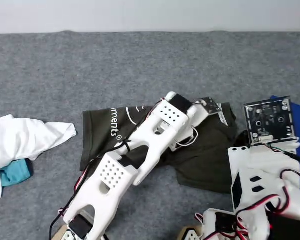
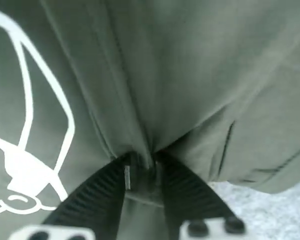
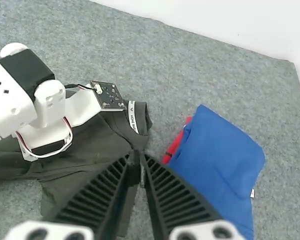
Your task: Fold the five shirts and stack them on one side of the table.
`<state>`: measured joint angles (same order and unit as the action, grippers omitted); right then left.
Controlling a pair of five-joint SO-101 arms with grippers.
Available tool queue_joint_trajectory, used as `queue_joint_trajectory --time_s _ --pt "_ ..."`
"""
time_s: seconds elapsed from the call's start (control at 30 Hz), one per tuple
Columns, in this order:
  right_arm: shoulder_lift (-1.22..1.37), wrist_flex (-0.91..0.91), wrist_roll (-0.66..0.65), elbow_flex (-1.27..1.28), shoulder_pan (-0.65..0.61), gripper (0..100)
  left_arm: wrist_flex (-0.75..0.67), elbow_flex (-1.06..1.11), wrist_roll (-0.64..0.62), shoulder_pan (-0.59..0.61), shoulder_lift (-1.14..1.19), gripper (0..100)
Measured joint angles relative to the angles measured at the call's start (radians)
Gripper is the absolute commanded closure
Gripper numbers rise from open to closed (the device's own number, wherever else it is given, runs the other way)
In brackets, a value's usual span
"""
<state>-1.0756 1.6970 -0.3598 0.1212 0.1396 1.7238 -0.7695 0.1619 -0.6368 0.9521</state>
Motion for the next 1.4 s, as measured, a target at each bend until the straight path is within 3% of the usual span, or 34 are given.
queue_joint_trajectory --time_s 0.33,0.67,0.9,1.4 --pt "0.000 0.000 0.000 0.000 0.000 98.9 0.000 0.086 -0.002 -0.146 -0.190 84" --pt "0.000 0.000 0.000 0.000 0.000 98.9 0.000 0.095 -0.009 -0.176 -0.210 83" --pt "0.000 0.000 0.000 0.000 0.000 98.9 0.000 0.098 -0.006 -0.322 -0.206 83" --pt "0.000 0.000 0.000 0.000 0.000 98.9 -0.012 0.054 0.044 -0.339 -0.043 80"
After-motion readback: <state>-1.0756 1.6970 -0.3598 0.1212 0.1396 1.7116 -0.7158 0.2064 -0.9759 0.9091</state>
